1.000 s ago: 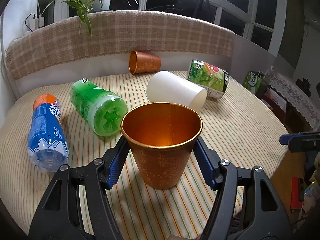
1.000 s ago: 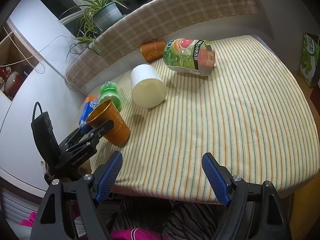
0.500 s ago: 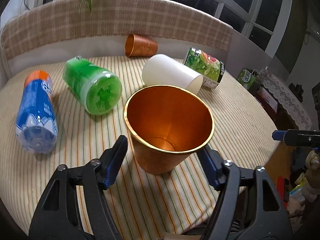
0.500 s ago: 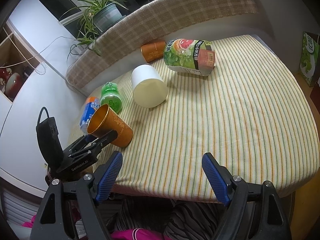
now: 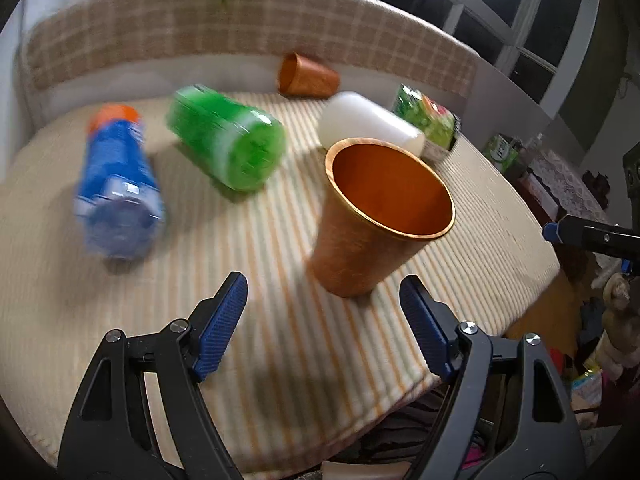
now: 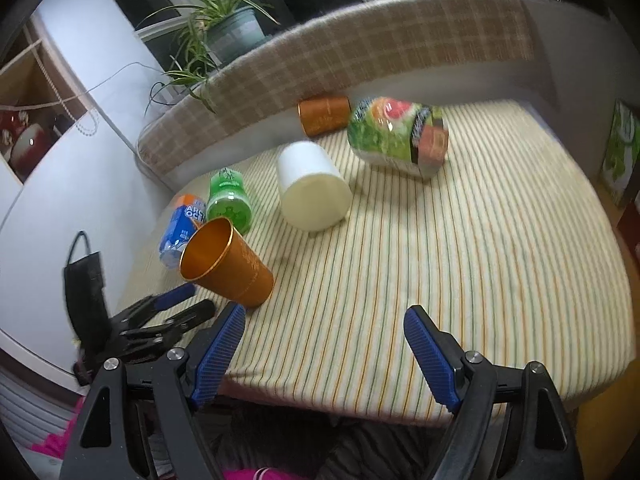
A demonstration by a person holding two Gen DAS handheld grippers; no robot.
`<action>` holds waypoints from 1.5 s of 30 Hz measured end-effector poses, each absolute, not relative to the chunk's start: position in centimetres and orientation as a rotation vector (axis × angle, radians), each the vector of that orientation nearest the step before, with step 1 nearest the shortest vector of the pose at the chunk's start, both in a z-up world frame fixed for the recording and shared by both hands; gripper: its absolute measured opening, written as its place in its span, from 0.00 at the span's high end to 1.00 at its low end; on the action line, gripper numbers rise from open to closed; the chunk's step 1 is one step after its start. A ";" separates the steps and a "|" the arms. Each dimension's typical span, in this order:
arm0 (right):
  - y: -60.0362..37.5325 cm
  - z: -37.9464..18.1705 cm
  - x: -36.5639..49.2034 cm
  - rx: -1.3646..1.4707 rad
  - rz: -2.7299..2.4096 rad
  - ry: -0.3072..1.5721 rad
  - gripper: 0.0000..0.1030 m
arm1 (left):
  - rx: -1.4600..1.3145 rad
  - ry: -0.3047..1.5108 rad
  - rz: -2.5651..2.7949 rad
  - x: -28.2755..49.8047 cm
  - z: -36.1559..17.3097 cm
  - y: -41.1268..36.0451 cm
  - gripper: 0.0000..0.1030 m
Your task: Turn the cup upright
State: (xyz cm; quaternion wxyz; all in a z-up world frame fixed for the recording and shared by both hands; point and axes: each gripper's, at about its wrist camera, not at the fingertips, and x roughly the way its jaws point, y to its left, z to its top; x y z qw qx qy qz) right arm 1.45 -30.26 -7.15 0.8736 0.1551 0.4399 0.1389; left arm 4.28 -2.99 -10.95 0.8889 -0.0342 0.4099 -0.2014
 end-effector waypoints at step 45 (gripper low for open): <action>-25.1 -3.7 0.8 0.121 0.119 0.549 0.00 | -0.031 0.372 -0.092 -2.6 -0.1 0.4 0.00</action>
